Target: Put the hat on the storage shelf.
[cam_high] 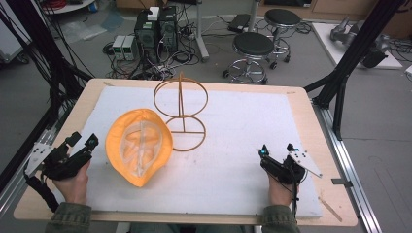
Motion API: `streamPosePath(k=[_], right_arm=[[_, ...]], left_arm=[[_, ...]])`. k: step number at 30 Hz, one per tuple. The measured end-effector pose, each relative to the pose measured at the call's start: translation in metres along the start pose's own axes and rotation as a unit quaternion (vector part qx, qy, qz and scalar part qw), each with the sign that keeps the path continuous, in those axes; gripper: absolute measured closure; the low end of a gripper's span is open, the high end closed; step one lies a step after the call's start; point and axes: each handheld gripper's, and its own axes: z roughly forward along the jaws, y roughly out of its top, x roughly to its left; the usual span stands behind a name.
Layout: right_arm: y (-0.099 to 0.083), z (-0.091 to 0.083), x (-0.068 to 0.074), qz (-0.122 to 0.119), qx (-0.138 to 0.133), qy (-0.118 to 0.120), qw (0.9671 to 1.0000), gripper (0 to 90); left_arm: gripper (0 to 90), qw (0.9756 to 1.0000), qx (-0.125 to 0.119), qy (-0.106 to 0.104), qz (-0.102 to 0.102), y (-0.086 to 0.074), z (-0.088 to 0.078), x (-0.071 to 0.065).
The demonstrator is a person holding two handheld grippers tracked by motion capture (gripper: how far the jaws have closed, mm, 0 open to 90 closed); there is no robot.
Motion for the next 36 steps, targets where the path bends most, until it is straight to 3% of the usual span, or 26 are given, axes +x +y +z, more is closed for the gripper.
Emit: streamPosePath(k=[3,7,12,17,22,30,36], right_arm=[[0.0,0.0,0.0,0.001,0.0,0.0,1.0,7.1],[0.0,0.0,0.0,0.001,0.0,0.001,1.0,7.1],[0.0,0.0,0.0,0.002,0.001,0.001,1.0,7.1],[0.0,0.0,0.0,0.001,0.0,0.002,1.0,7.1],[0.0,0.0,-0.001,0.002,-0.001,0.003,1.0,7.1],[0.001,0.0,-0.002,0.005,-0.001,0.001,1.0,7.1],[0.001,0.0,-0.001,-0.007,-0.004,-0.002,1.0,7.1]], left_arm=[[31.2,0.9999,0.003,-0.012,-0.002,0.002,0.001,-0.003],[30.9,0.9992,0.007,-0.031,-0.023,0.006,0.003,-0.004],[30.6,0.9985,0.026,-0.045,-0.017,0.004,0.008,-0.01],[30.5,0.9962,0.055,-0.067,-0.015,-0.002,0.017,-0.017],[30.5,0.9942,0.08,-0.072,-0.013,-0.006,0.022,-0.021],[30.6,0.9901,0.118,-0.07,-0.031,-0.007,0.028,-0.024],[30.6,0.9866,0.148,-0.064,-0.026,-0.011,0.032,-0.022]])
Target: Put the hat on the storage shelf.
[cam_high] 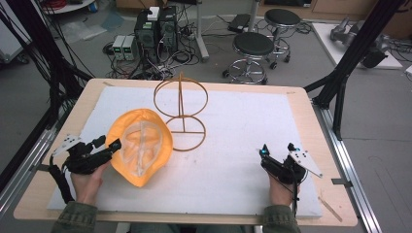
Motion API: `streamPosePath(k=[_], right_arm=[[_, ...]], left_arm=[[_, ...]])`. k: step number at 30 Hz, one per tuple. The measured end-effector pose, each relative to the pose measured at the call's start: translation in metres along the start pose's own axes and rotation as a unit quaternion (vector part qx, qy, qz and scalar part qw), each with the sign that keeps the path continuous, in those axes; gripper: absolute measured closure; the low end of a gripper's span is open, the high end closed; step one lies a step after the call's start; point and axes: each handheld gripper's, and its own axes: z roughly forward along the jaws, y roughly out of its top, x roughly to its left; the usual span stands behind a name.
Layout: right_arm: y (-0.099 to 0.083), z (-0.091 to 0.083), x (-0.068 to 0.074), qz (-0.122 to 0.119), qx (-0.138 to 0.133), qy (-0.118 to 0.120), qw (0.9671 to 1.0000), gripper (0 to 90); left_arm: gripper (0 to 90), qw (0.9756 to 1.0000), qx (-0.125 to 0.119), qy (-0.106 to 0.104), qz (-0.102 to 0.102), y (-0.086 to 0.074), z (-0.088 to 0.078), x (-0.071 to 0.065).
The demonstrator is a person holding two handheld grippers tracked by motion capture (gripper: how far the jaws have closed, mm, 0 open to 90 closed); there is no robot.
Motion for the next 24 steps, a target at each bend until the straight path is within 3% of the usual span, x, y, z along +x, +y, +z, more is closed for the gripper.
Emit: streamPosePath(k=[3,8,12,16,17,18,19,21,24], right_arm=[[-0.0001,0.0,-0.0004,0.006,0.002,0.0,1.0,7.1],[-0.0002,0.0,-0.0001,0.003,0.003,0.0,1.0,7.1],[-0.0002,-0.0002,-0.0003,0.002,0.004,0.0,1.0,7.1],[-0.0002,-0.0001,-0.0004,0.002,0.004,0.0,1.0,7.1],[-0.0002,-0.0001,-0.0004,0.002,0.004,0.0,1.0,7.1],[-0.0002,0.0,-0.0002,0.002,0.003,0.002,1.0,7.1],[-0.0001,-0.0001,0.0,0.003,0.002,0.004,1.0,7.1],[-0.0001,-0.0001,0.0,0.001,0.0,0.007,1.0,7.1],[0.0,-0.0001,0.0001,0.002,0.001,0.007,1.0,7.1]], left_arm=[[30.8,0.9999,0.006,-0.006,-0.015,-0.0007,0.0012,0.0009],[32.0,0.9994,0.025,-0.007,-0.021,-0.0024,0.0046,0.0022],[39.0,0.9985,0.037,-0.02,-0.035,-0.0029,0.0056,0.004],[62.4,0.9975,0.047,-0.038,-0.037,-0.003,0.0054,0.0039],[62.4,0.9972,0.048,-0.044,-0.036,-0.003,0.0051,0.0034],[73.1,0.9968,0.049,-0.051,-0.037,-0.003,0.0051,0.0033],[77.4,0.9935,0.054,-0.086,-0.052,-0.0027,0.0058,0.0056],[85.1,0.993,0.054,-0.091,-0.052,-0.0028,0.0059,0.0056],[87.4,0.9937,0.053,-0.092,-0.035,-0.0035,0.0062,0.0032]])
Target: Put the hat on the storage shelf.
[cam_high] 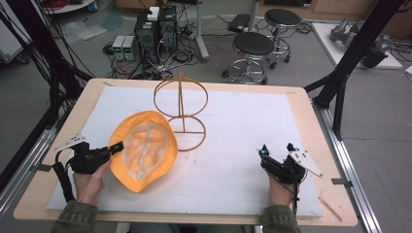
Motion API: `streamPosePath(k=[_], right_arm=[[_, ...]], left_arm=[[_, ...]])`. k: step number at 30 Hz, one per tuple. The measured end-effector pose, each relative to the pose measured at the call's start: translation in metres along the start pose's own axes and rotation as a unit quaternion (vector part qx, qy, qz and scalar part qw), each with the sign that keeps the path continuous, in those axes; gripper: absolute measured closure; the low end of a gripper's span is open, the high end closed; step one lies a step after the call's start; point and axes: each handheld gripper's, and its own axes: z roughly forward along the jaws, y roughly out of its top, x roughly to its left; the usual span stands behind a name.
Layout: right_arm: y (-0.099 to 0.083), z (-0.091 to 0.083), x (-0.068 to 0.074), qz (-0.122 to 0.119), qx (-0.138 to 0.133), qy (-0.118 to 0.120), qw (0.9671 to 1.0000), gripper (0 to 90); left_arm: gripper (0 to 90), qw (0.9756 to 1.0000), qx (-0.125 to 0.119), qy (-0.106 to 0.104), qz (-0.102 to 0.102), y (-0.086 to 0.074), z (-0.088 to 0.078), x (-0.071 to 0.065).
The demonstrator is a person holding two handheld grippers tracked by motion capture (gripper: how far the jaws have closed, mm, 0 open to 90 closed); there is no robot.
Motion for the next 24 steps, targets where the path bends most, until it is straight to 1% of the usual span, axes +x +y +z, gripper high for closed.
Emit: streamPosePath(k=[6,7,11,13,14,16,18,20,21,22,24], right_arm=[[0.0,0.0,0.0,0.001,-0.001,0.0,1.0,7.1],[0.0,-0.001,0.0,0.0,-0.001,0.0,1.0,7.1],[0.0,-0.001,0.001,0.004,0.002,0.002,1.0,7.1],[0.0,-0.001,0.001,0.005,0.001,0.003,1.0,7.1],[0.0,0.0,0.0,0.002,-0.001,0.003,1.0,7.1],[0.0,0.0,0.0,0.003,-0.001,0.004,1.0,7.1],[0.0,-0.001,0.0,0.005,-0.002,0.004,1.0,7.1],[0.0,-0.001,0.0,0.007,-0.003,0.006,1.0,7.1],[0.001,-0.002,0.001,0.012,-0.004,0.012,0.9999,7.1],[0.001,-0.002,0.001,0.012,-0.005,0.012,0.9998,7.1],[0.001,-0.002,0.0,0.008,-0.008,0.013,0.9998,7.1]], left_arm=[[87.6,1.0,-0.006,0.002,0.007,0.0,-0.001,-0.002],[87.6,0.9999,-0.009,0.005,0.014,0.0,-0.002,-0.002],[87.7,0.9996,-0.017,0.004,0.021,0.0,-0.002,-0.005],[87.7,0.9992,-0.022,0.004,0.032,0.001,-0.003,-0.006],[87.8,0.9989,-0.027,0.006,0.039,0.001,-0.003,-0.008],[87.8,0.9977,-0.037,0.01,0.057,0.002,-0.004,-0.011],[87.8,0.9963,-0.05,0.014,0.068,0.003,-0.006,-0.014],[87.8,0.9948,-0.059,0.024,0.08,0.005,-0.008,-0.017],[87.8,0.9945,-0.063,0.028,0.079,0.007,-0.008,-0.018],[87.8,0.994,-0.07,0.033,0.078,0.008,-0.01,-0.019],[87.8,0.9935,-0.072,0.037,0.08,0.008,-0.011,-0.019]])
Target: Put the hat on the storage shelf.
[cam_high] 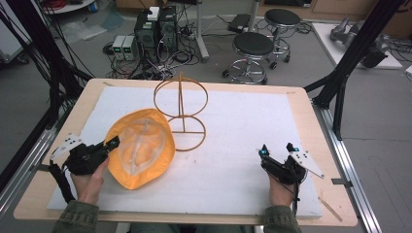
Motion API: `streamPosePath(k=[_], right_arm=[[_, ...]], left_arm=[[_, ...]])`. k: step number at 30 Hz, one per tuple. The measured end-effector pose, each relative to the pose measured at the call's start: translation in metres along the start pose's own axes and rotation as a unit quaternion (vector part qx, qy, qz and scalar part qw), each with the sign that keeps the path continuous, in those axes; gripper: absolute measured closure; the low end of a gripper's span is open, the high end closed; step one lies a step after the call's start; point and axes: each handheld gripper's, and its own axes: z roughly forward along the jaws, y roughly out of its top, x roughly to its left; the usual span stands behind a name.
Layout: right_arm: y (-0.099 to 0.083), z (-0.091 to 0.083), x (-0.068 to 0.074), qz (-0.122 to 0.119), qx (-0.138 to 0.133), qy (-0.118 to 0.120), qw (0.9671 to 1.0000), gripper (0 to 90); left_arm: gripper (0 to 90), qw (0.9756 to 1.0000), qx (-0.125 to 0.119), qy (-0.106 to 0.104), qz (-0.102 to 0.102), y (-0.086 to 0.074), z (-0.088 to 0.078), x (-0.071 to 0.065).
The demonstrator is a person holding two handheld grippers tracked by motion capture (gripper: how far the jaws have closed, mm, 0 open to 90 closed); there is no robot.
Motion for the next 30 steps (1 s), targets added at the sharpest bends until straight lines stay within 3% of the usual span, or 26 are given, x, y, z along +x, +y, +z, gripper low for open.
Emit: streamPosePath(k=[4,7,9,11,12,13,15,17,19,20,27,30], right_arm=[[0.0,0.0,-0.001,0.011,-0.001,0.001,0.9999,7.1],[0.0,-0.001,-0.001,0.017,-0.002,0.005,0.9998,7.1],[0.001,-0.002,-0.001,0.013,-0.006,0.005,0.9999,7.1],[0.001,-0.003,0.0,0.018,-0.006,0.006,0.9998,7.1],[0.001,-0.003,0.0,0.019,-0.006,0.007,0.9998,7.1],[0.001,-0.003,0.0,0.021,-0.006,0.008,0.9997,7.1],[0.001,-0.003,-0.001,0.02,-0.007,0.009,0.9997,7.1],[0.001,-0.002,-0.001,0.022,-0.007,0.01,0.9997,7.1],[0.001,-0.002,-0.001,0.023,-0.007,0.011,0.9997,7.1],[0.001,-0.003,-0.001,0.021,-0.007,0.011,0.9997,7.1],[0.001,-0.003,-0.001,0.027,-0.007,0.014,0.9995,7.1],[0.001,-0.003,-0.002,0.027,-0.009,0.013,0.9995,7.1]], left_arm=[[87.8,0.9997,-0.018,0.018,0.004,0.005,-0.003,-0.001],[87.8,0.9988,-0.041,0.012,0.023,0.013,-0.003,-0.004],[87.8,0.9985,-0.048,0.012,0.025,0.015,-0.002,-0.006],[87.8,0.9973,-0.061,0.021,0.033,0.019,0.001,-0.01],[87.8,0.9951,-0.072,0.043,0.053,0.023,0.003,-0.016],[87.8,0.9951,-0.072,0.043,0.053,0.023,0.003,-0.016],[87.8,0.9918,-0.091,0.065,0.061,0.029,0.004,-0.024],[87.8,0.9906,-0.098,0.072,0.063,0.031,0.003,-0.026],[87.9,0.9879,-0.109,0.086,0.069,0.034,0.003,-0.028],[87.9,0.9849,-0.121,0.097,0.077,0.037,0.003,-0.031],[87.9,0.9803,-0.146,0.103,0.085,0.044,0.006,-0.033],[87.9,0.9766,-0.158,0.113,0.091,0.048,0.006,-0.034]])
